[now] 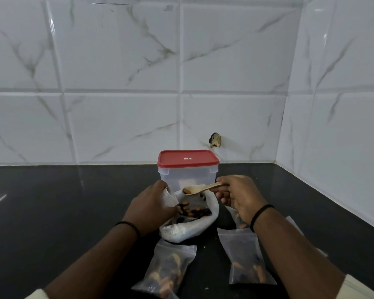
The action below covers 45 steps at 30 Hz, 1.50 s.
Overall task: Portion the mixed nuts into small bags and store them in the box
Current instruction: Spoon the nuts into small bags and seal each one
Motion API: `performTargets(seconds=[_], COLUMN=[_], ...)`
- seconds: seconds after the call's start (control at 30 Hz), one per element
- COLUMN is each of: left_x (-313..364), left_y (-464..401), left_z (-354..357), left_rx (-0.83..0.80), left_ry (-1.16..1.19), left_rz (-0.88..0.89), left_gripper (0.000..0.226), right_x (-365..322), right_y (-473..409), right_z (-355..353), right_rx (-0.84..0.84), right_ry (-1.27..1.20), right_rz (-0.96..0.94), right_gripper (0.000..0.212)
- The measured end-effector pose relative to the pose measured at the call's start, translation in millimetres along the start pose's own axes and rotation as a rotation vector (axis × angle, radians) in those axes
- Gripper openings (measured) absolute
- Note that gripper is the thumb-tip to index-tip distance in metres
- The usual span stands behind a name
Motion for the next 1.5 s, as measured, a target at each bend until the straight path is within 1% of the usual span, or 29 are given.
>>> performTargets(seconds=[0.13,0.27,0.33,0.4,0.47,0.57,0.63,0.7,0.77,0.8,0.87,0.93,1.0,1.07,1.17,1.27,1.37,1.5], left_x=[5,7,7,5,5,7,7,5,0,-2,-6,-7,-6,-6,-6,-5,-4,-4], left_y=[1,1,2,3,3,4,5,4,3,2,1,1,1,1,2,1,1,2], left_z=[-3,-5,-7,-9,-11,-13,-12,-11,-9,-8,-7,-8,-8,-6,-2,-2,-4,-5], left_rx=[0.028,0.041,0.054,0.072,0.081,0.087,0.083,0.080,0.075,0.073,0.070,0.069,0.059,0.032,-0.009,-0.011,0.006,0.017], left_ry=[0.018,0.103,0.163,0.206,0.238,0.262,0.249,0.212,0.160,0.140,0.124,0.121,0.124,0.121,0.096,0.097,0.106,0.130], left_rz=[0.033,0.021,0.011,-0.008,-0.024,-0.032,-0.039,-0.059,-0.093,-0.112,-0.138,-0.142,-0.140,-0.139,-0.128,-0.122,-0.116,-0.122], left_gripper=[0.042,0.049,0.047,0.045,0.046,0.043,0.043,0.045,0.047,0.046,0.044,0.043,0.040,0.037,0.033,0.031,0.031,0.032], right_x=[-9,-18,-22,-26,-28,-33,-36,-35,-30,-27,-20,-14,-10,-6,3,8,10,8], right_y=[7,23,33,37,38,36,30,21,10,6,1,-1,-2,-1,2,4,3,0], right_z=[8,27,35,41,42,35,26,15,5,1,0,4,7,10,15,17,15,9], right_rx=[-0.077,-0.317,-0.426,-0.492,-0.513,-0.444,-0.326,-0.167,0.002,0.071,0.135,0.134,0.115,0.078,-0.024,-0.069,-0.047,0.029], right_ry=[-0.039,0.085,0.179,0.223,0.223,0.163,0.107,0.104,0.188,0.271,0.446,0.524,0.515,0.488,0.426,0.368,0.321,0.267], right_rz=[-0.105,-0.273,-0.386,-0.478,-0.531,-0.559,-0.542,-0.529,-0.517,-0.527,-0.562,-0.565,-0.527,-0.458,-0.309,-0.212,-0.170,-0.164], right_gripper=[0.019,0.016,0.018,0.021,0.021,0.019,0.019,0.019,0.020,0.021,0.023,0.023,0.024,0.023,0.021,0.018,0.018,0.020])
Point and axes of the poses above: each hand's wrist, its own y-axis away from the middle knuckle, its own z-axis out of the palm, x = y × z, the point moved 6 cm from there along -y, towards the middle knuckle, and after that the axes turned 7 degrees about x, right-handed, at the moved point
